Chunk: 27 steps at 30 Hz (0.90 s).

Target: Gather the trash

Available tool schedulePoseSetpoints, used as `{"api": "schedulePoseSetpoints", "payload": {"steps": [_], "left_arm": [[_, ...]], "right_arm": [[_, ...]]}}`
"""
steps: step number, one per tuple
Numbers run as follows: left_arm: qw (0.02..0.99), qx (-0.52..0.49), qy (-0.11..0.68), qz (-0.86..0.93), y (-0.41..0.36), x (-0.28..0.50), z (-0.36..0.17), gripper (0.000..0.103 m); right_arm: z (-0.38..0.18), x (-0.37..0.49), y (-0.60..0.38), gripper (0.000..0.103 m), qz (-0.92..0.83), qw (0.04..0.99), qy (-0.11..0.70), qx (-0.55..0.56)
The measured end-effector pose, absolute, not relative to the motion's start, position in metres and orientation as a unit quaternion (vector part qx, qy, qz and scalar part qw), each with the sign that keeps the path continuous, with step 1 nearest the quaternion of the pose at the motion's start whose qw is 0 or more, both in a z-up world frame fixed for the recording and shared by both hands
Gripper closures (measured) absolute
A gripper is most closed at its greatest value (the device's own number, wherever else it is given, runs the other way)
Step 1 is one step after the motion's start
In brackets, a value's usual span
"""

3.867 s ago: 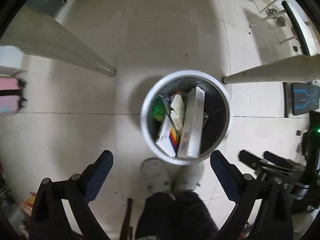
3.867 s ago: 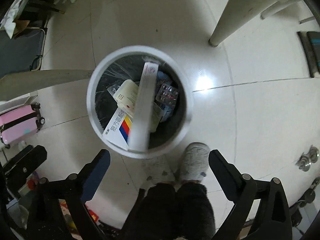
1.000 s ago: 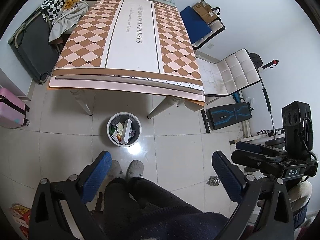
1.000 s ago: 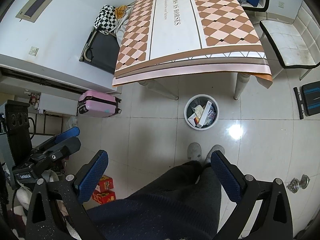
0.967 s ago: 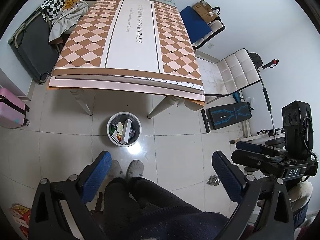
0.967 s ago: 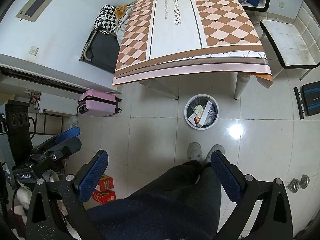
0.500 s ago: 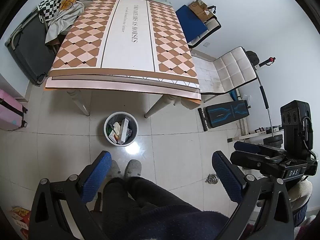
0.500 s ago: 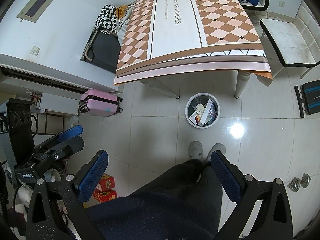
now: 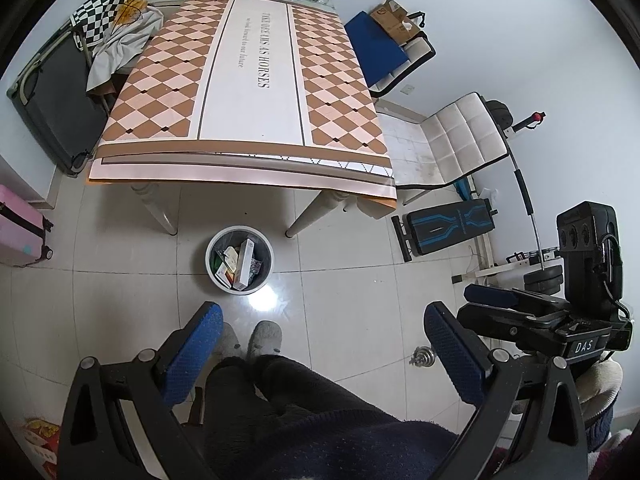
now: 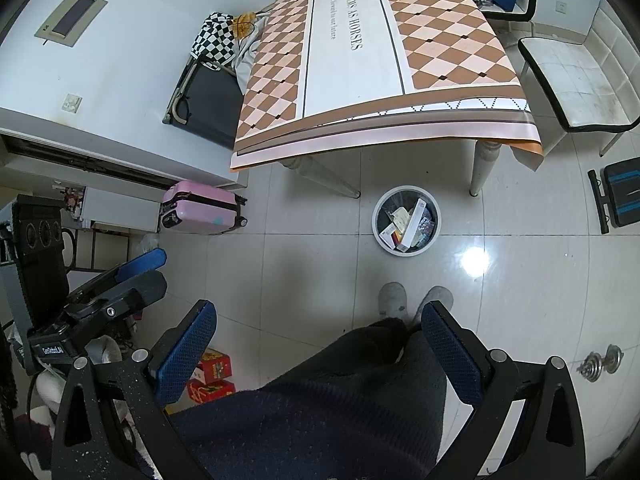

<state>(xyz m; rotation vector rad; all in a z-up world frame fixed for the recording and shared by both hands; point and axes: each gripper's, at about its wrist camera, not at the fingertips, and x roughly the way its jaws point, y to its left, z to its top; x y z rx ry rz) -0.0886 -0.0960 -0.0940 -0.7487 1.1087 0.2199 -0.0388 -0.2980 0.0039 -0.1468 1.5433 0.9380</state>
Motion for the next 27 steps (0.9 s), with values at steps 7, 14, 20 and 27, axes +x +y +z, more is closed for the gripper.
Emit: {"api": "schedulePoseSetpoints", "payload": {"steps": [7, 14, 20, 27], "left_arm": [[0.779, -0.347, 0.512, 0.103, -0.097, -0.089, -0.093, 0.000], [0.779, -0.347, 0.512, 0.103, -0.097, -0.089, -0.094, 0.000], [0.779, -0.347, 0.513, 0.102, -0.097, -0.090, -0.092, 0.000], [0.778, -0.346, 0.514, 0.102, -0.094, -0.093, -0.091, 0.000]], "right_arm": [[0.006, -0.042, -0.298, 0.000, 0.407, 0.618, 0.670, -0.064], [0.008, -0.048, -0.296, 0.000, 0.406, 0.617, 0.671, -0.064], [0.008, -0.053, -0.290, 0.000, 0.403, 0.617, 0.673, -0.063], [0.006, -0.054, -0.286, 0.000, 0.404, 0.616, 0.674, -0.063]]}}
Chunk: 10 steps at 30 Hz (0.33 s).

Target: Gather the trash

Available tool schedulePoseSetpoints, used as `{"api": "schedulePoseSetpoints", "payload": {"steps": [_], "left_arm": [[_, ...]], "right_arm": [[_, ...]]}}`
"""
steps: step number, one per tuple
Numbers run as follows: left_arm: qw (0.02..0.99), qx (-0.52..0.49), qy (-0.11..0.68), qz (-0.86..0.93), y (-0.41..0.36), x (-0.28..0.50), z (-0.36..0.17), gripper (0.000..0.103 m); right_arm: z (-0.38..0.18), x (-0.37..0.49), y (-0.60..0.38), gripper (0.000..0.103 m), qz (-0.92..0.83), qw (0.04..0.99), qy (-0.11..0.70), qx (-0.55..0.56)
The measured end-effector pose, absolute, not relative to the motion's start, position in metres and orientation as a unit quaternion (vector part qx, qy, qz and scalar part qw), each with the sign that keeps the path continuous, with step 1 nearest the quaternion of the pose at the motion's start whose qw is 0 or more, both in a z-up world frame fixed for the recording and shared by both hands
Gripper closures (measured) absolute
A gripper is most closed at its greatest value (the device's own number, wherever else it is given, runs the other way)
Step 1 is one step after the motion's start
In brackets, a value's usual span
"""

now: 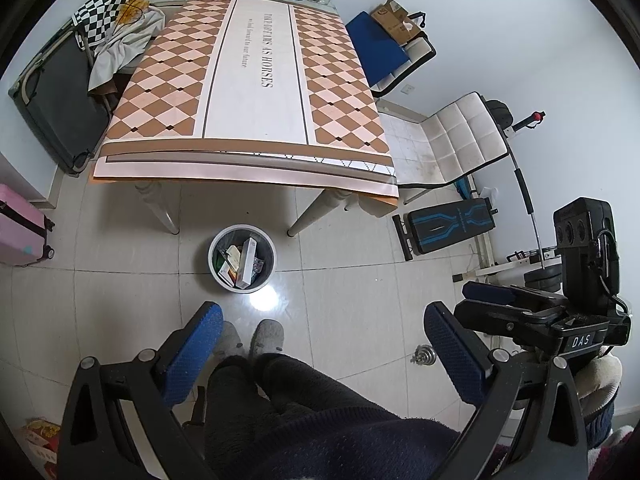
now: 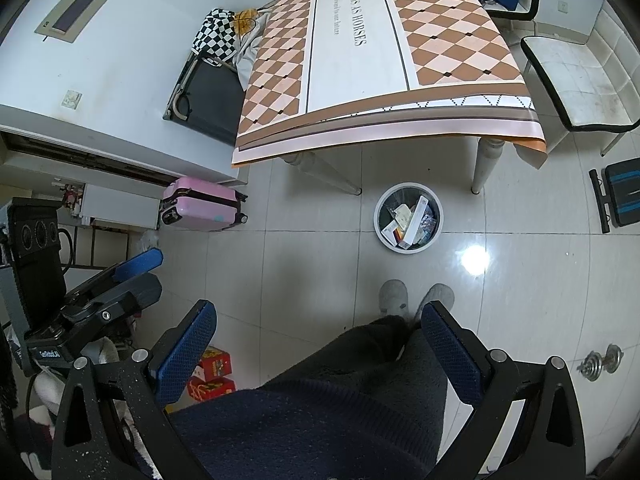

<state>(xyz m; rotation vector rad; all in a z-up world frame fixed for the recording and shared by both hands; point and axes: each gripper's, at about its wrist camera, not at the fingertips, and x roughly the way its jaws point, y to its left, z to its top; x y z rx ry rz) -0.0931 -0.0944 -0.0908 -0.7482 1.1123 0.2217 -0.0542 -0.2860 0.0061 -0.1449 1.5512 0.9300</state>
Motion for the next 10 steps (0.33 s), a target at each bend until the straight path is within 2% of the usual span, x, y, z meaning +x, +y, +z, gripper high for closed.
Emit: {"api": "schedulePoseSetpoints", "payload": {"steps": [10], "left_arm": [[0.776, -0.348, 0.515, 0.103, -0.0918, -0.0987, -0.0911, 0.000]], "right_arm": [[0.0028, -0.0509, -0.2826, 0.000, 0.406, 0.611, 0.676, -0.065]]}}
